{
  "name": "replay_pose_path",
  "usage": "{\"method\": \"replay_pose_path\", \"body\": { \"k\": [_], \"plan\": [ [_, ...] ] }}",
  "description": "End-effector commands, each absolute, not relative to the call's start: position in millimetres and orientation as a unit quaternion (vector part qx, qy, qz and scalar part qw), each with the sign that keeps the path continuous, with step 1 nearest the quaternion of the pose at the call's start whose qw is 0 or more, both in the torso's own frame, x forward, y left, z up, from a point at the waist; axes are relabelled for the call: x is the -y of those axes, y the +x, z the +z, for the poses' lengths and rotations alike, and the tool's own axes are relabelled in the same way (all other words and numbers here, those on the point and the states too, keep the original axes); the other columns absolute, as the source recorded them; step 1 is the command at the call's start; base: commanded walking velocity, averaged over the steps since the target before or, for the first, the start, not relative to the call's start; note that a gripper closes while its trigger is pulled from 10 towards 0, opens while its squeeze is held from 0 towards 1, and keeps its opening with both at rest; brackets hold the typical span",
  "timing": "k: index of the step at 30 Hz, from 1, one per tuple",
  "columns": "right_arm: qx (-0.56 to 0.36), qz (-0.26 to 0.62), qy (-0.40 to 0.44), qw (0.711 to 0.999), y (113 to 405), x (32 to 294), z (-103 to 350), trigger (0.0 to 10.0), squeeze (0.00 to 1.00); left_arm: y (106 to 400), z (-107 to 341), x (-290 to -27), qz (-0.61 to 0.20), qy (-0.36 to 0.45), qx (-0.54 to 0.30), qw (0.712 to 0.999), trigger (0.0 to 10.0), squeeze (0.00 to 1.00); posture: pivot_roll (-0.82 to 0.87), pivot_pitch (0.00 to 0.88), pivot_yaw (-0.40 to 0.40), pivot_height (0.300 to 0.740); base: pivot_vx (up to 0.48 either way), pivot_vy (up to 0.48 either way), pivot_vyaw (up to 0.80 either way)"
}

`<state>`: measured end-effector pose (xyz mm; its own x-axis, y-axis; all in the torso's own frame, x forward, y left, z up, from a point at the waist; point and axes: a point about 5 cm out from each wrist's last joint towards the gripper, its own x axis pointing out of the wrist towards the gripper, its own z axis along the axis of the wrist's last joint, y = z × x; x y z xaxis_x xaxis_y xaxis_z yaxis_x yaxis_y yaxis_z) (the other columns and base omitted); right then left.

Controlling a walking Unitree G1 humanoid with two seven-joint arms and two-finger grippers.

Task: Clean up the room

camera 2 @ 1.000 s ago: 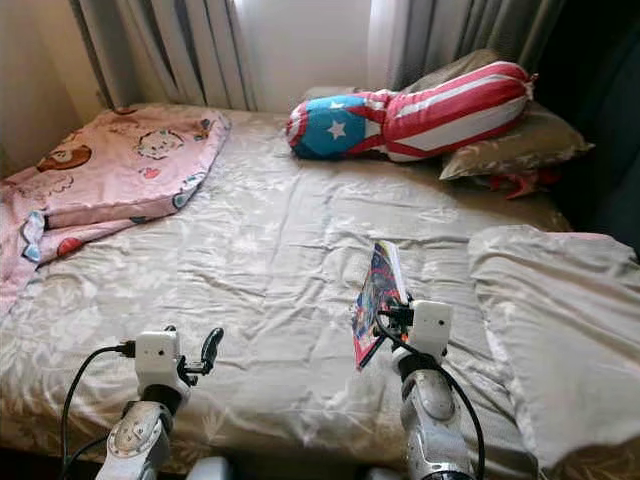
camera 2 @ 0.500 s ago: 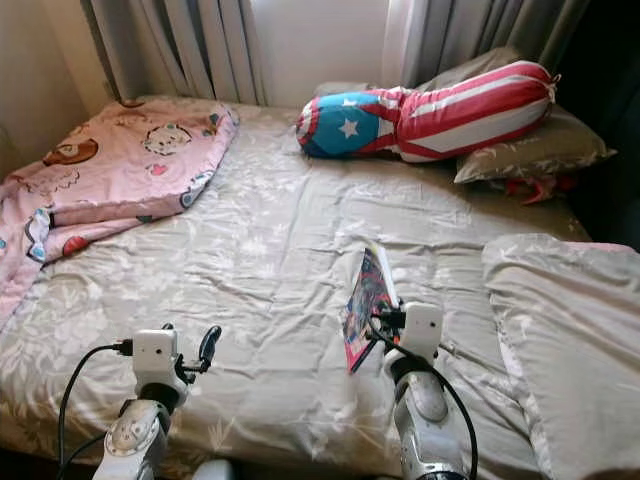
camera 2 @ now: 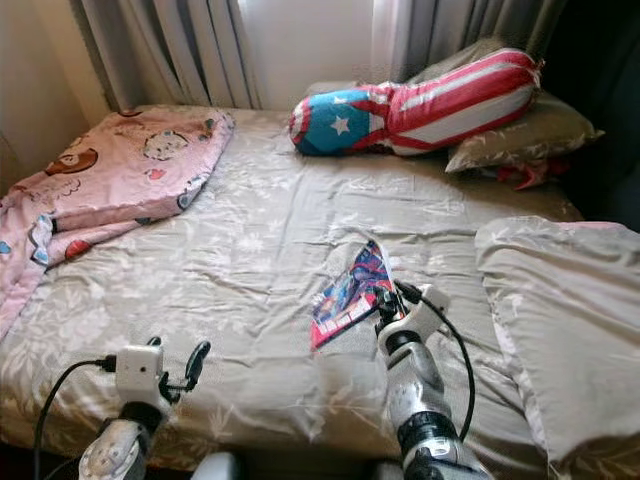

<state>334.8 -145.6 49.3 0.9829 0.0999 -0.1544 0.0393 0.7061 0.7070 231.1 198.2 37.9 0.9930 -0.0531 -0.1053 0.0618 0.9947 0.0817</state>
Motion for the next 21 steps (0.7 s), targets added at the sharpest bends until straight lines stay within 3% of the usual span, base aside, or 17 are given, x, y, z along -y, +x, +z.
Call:
{"method": "replay_pose_path", "body": {
  "k": [1,8,11,21],
  "plan": [
    [-0.081,0.004,0.449,0.89,339,150,52,10.0,0.0,224,42,-202,-0.042,0.063,-0.059,0.995,10.0,0.0,0.19,0.069,0.038,0.637,0.0,0.0,0.0],
    [-0.136,-0.08,0.472,0.867,326,167,28,10.0,0.0,200,47,-207,-0.056,0.078,-0.077,0.992,10.0,0.0,0.24,0.096,0.052,0.637,0.0,0.0,0.0],
    [-0.164,-0.151,0.505,0.834,315,178,13,10.0,0.0,182,50,-209,-0.066,0.091,-0.095,0.989,10.0,0.0,0.29,0.131,0.057,0.637,0.0,0.0,0.0],
    [-0.18,-0.181,0.501,0.827,315,184,13,10.0,0.0,167,57,-210,-0.068,0.095,-0.116,0.986,10.0,0.0,0.31,0.17,0.067,0.637,0.0,0.0,0.0]
  ]
}}
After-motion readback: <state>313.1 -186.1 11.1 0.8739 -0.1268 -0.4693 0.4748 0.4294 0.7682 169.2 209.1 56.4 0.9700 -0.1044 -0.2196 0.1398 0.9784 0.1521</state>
